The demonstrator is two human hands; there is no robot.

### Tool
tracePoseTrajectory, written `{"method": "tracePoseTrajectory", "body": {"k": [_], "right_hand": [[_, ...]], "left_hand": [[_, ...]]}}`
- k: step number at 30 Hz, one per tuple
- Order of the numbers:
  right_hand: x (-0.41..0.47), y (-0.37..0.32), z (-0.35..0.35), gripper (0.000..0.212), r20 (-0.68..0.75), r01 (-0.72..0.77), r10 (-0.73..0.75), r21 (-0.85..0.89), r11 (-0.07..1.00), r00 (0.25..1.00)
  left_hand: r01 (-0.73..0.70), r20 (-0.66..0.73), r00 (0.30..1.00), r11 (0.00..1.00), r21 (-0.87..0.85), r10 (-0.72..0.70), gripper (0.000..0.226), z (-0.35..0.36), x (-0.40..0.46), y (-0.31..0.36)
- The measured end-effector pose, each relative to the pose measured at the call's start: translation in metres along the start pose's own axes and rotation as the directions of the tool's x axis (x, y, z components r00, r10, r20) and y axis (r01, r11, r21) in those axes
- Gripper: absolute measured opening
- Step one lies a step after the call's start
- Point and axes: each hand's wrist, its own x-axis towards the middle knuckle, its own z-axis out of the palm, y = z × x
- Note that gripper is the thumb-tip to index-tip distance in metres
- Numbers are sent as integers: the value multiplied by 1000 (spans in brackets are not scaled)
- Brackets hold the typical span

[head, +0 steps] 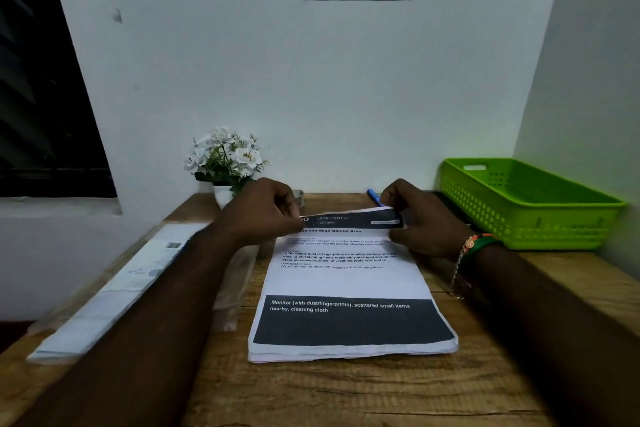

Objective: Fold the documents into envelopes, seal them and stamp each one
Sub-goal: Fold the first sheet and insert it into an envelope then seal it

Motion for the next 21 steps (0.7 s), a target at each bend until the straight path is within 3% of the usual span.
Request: {"method": "tracePoseTrajectory", "body": {"k": [3, 5, 8, 10, 13, 17, 21], "right_hand": [[-7, -11, -8, 40, -6, 15, -15, 68, 998, 1000], [-9, -19, -11, 26, -22, 26, -23, 150, 988, 999], [-8, -25, -10, 10, -41, 41, -38, 96, 994, 998], [-8, -27, -4, 15, -5, 37, -37, 35, 999, 999], [-9, -34, 13, 25, 164, 82, -55, -165, 983, 985], [-10, -48, 37, 36, 301, 131, -48, -263, 956, 952], [-4, -48, 33, 24, 248, 44, 56, -384, 922, 967]], "left_hand": [[35, 21, 999, 997, -68, -34, 48, -6, -3, 2], [46, -25, 999, 999, -5, -46, 62, -4, -1, 4], [5, 11, 1000, 988, 151, -7, 40, 10, -1, 7], [-24, 88, 996, 982, 189, 8, 27, 21, -2, 7], [-36, 136, 991, 979, 199, 9, 21, 32, -3, 7], [-17, 157, 987, 966, 256, -25, 30, 37, -1, 5], [28, 142, 988, 968, 250, -65, 33, 38, 1, 2]]}}
